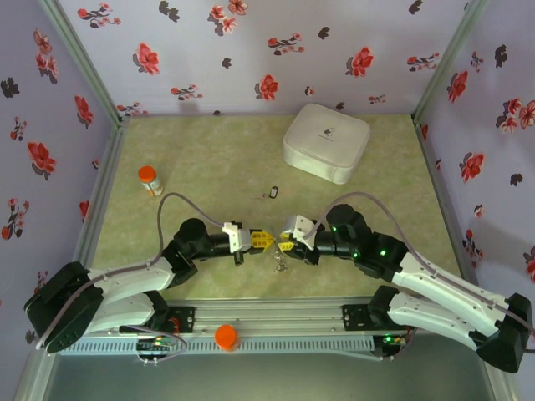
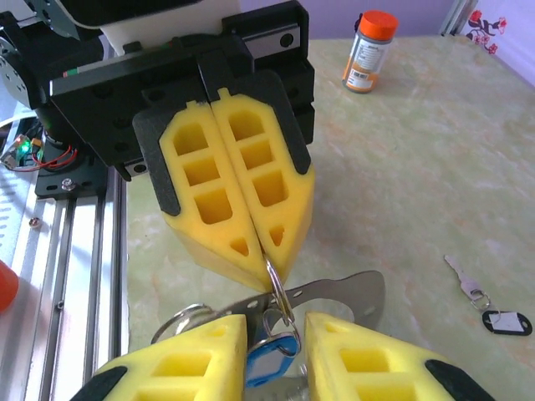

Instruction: Put the keys on the keyring

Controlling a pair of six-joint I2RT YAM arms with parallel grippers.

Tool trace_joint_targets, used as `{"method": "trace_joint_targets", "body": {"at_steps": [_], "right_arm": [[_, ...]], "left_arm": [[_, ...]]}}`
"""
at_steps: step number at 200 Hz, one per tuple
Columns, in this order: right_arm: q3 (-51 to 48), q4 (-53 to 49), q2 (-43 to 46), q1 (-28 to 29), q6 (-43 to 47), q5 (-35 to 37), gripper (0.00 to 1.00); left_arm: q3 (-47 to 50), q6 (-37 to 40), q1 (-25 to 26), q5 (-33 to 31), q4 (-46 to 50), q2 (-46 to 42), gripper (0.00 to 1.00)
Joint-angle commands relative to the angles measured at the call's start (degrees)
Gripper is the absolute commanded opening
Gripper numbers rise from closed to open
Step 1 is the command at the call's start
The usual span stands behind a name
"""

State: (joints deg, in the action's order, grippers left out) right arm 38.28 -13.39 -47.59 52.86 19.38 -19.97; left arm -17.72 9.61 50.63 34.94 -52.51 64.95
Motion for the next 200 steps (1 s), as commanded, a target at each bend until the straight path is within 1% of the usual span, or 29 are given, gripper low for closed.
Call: {"method": "trace_joint_targets", "body": {"at_steps": [1, 26, 42, 61, 76, 88, 91, 96, 100, 105, 116, 132, 145, 170, 200], "right_arm": [[-0.4, 3.0, -0.4, -0.3, -1.2, -0.4, 0.24], [-0.4, 3.8, -1.8, -0.3, -1.0, 0.2, 0.23], [-0.1, 4.0, -2.7, -0.3, -1.0, -0.7, 0.22], [0.1, 4.6, -3.1, -0.3, -1.2, -1.7, 0.17], [0.3, 4.3, -3.3, -0.3, -1.0, -1.8, 0.11], [0.9, 3.5, -3.4, -0.3, -0.7, -1.9, 0.05], [1.2, 3.1, -3.5, -0.3, -0.6, -1.9, 0.04], [1.5, 2.4, -3.6, -0.3, -0.3, -1.9, 0.02], [1.7, 1.9, -3.7, -0.3, -0.1, -1.8, 0.01], [2.3, 1.0, -4.0, -0.3, 0.2, -1.7, 0.0], [3.8, -1.9, -4.9, -0.3, 1.0, -1.0, 0.0], [6.9, -7.3, -7.0, 0.1, 3.1, -0.4, 0.0], [9.2, -11.0, -8.8, 0.7, 5.2, 0.6, 0.0], [12.5, -14.9, -11.7, 1.5, 7.9, 1.4, 0.0], [15.2, -15.7, -14.0, 2.3, 9.4, 1.2, 0.0]], "left_arm": [[-0.6, -0.7, 0.2, 1.3, -4.9, 0.4, 0.0], [-0.5, -0.7, 0.2, 1.4, -4.7, 0.2, 0.0], [-0.4, -0.6, 0.0, 1.4, -4.7, 0.1, 0.0], [-0.2, -0.6, 0.1, 1.5, -4.6, -0.1, 0.0], [-0.2, -0.8, 0.1, 1.4, -4.6, 0.0, 0.0], [-0.9, -1.2, -0.1, 0.5, -2.0, -0.2, 0.0], [-1.2, -1.1, 0.0, 0.1, -0.8, -0.3, 0.05], [-1.6, -0.7, 0.0, -0.5, 0.8, -0.6, 0.19], [-1.9, -0.5, 0.0, -1.1, 2.3, -0.8, 0.25], [-2.3, -0.1, 0.0, -1.7, 4.6, -1.2, 0.28], [-3.7, 2.1, 0.0, -2.5, 11.2, -2.5, 0.3], [-6.4, 5.8, 0.0, -3.6, 22.2, -4.4, 0.3], [-7.7, 7.7, 0.0, -5.0, 27.8, -5.6, 0.29], [-9.2, 9.4, 0.0, -5.8, 33.4, -6.6, 0.24], [-10.1, 10.2, 0.0, -5.6, 35.3, -6.2, 0.16]]}}
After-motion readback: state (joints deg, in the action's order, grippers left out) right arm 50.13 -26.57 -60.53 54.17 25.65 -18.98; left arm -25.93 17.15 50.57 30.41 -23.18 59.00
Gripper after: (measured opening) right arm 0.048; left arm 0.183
